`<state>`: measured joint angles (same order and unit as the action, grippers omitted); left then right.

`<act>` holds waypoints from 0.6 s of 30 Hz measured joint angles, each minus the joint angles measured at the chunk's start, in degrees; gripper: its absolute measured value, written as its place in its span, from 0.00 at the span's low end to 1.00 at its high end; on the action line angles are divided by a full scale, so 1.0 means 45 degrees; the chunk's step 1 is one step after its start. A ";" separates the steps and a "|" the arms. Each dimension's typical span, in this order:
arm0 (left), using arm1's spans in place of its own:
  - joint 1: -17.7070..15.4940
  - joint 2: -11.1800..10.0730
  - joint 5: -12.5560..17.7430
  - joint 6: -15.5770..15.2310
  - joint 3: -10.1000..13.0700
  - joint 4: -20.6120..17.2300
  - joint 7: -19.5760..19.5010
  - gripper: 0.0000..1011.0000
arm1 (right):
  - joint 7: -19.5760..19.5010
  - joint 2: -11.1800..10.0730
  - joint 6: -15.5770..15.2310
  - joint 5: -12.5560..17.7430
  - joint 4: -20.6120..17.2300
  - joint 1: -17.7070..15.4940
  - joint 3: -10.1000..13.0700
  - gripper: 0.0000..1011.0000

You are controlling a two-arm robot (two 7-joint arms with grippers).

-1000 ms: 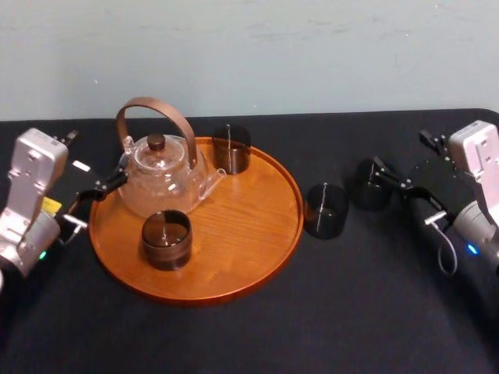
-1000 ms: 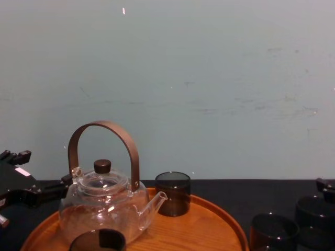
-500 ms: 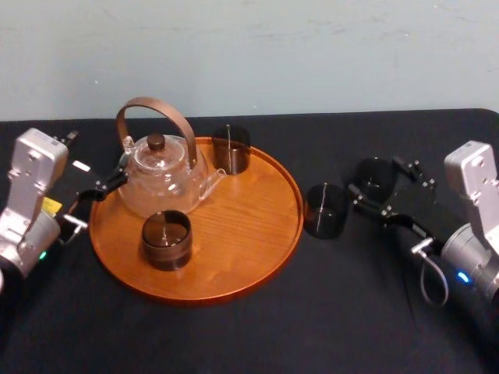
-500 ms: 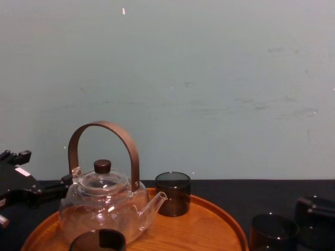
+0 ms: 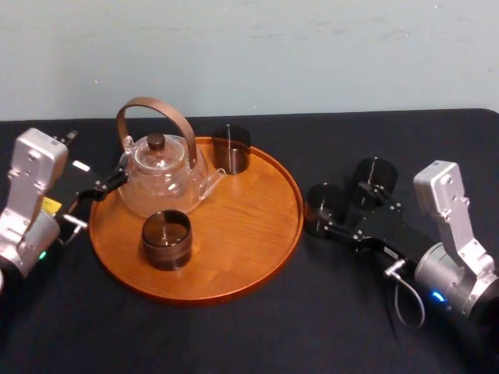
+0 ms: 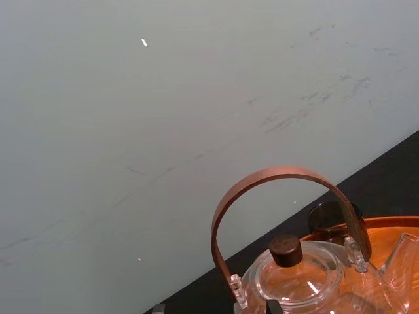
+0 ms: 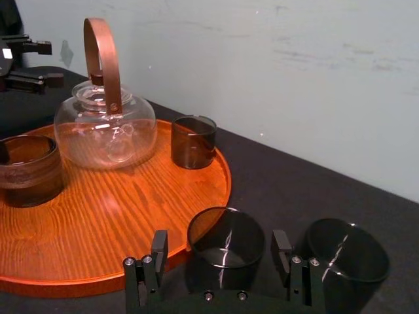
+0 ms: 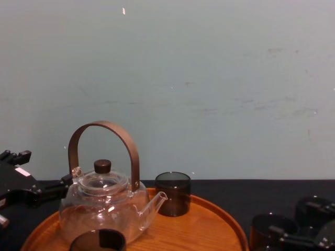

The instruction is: Pick up the glass from the table and place it on the tray.

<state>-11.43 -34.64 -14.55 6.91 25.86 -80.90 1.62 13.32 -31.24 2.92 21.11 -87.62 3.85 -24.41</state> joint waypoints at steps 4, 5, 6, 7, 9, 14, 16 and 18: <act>-0.0001 0.0000 0.0000 0.0000 0.0000 0.0000 0.0000 0.99 | 0.0162 0.0181 -0.0189 0.0002 0.0173 0.0054 0.0015 0.99; -0.0001 0.0000 0.0000 0.0000 0.0000 0.0000 0.0000 0.99 | 0.0179 0.0209 -0.0230 0.0002 0.0198 0.0060 0.0029 0.99; 0.0000 0.0000 0.0000 0.0000 0.0000 0.0000 0.0001 0.99 | 0.0196 0.0237 -0.0268 0.0002 0.0221 0.0063 0.0043 0.99; 0.0000 0.0000 0.0000 0.0000 0.0000 0.0000 0.0000 0.99 | 0.0211 0.0262 -0.0305 0.0002 0.0246 0.0063 0.0058 0.99; 0.0000 0.0000 -0.0001 0.0000 0.0000 0.0001 0.0000 0.99 | 0.0248 0.0332 -0.0403 -0.0002 0.0303 0.0066 0.0119 0.99; 0.0000 0.0000 0.0000 0.0000 0.0000 0.0000 0.0000 0.99 | 0.0344 0.0445 -0.0566 -0.0006 0.0358 0.0019 0.0282 0.99; 0.0000 0.0000 0.0000 0.0000 0.0000 0.0000 0.0000 0.99 | 0.0399 0.0497 -0.0621 -0.0013 0.0389 -0.0017 0.0345 0.99; 0.0000 0.0000 0.0000 0.0000 0.0000 0.0001 0.0000 0.99 | 0.0446 0.0557 -0.0674 -0.0020 0.0443 -0.0047 0.0408 0.99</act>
<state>-11.43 -34.64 -14.55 6.91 25.86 -80.90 1.62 15.33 -28.74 -0.12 21.01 -85.63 3.64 -22.58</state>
